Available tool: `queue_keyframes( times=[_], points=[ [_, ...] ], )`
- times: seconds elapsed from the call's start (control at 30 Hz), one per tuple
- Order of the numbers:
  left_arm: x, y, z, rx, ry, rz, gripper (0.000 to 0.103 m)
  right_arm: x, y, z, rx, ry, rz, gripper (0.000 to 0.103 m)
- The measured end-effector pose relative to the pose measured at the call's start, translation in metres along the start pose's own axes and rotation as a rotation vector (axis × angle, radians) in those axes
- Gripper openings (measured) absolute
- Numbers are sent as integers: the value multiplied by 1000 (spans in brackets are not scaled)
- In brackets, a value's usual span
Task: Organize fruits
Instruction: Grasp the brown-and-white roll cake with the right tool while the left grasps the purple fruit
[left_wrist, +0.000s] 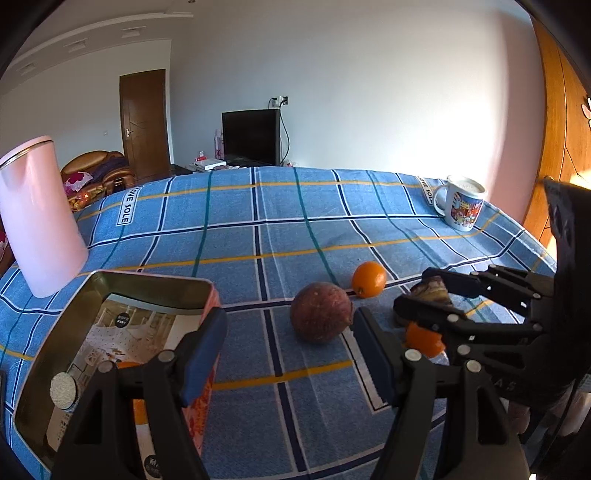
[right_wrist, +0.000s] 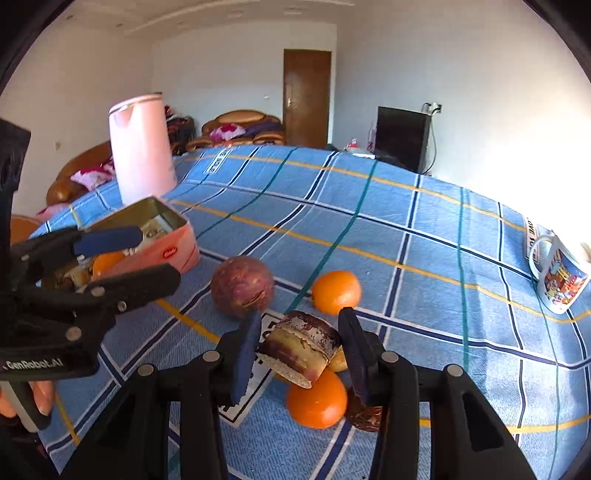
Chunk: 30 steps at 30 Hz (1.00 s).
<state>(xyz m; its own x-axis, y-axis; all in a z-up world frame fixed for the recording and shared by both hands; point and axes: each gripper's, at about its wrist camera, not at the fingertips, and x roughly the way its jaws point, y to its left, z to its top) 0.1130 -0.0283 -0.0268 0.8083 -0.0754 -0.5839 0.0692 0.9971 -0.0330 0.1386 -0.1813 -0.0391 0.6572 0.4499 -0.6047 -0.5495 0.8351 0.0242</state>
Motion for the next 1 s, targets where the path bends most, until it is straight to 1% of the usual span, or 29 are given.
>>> queue_keyframes(
  times=[0.1,0.2,0.3,0.43,0.57,0.6,0.67,0.73,0.8,0.9,1.0],
  points=[
    [11,-10,3,17,20,-8,73,-12,-13,-1,72,-57,-17,45],
    [24,-17,7,29,42,-8,73,-19,-20,-2,114,-90,-32,45],
    [37,-19,12,21,77,-23,72,-22,-22,-2,134,-111,-45,45],
    [53,-25,13,35,128,-36,72,-26,-26,-3,157,-132,-50,45],
    [67,-28,10,41,182,-43,70,-25,-28,-3,165,-135,-44,46],
    [70,-27,10,28,195,-49,65,-25,-28,-4,163,-135,-43,46],
    [73,-23,12,4,197,-59,60,-25,-27,-4,158,-134,-47,46],
    [78,-20,12,-9,216,-64,53,-25,-27,-4,156,-132,-46,46],
    [78,-17,12,-24,217,-78,54,-24,-27,-4,158,-130,-45,46],
    [73,-18,10,-22,210,-94,54,-27,-27,-5,159,-139,-45,46],
    [63,-17,10,-22,171,-92,54,-30,-26,-6,155,-156,-45,46]
  ],
)
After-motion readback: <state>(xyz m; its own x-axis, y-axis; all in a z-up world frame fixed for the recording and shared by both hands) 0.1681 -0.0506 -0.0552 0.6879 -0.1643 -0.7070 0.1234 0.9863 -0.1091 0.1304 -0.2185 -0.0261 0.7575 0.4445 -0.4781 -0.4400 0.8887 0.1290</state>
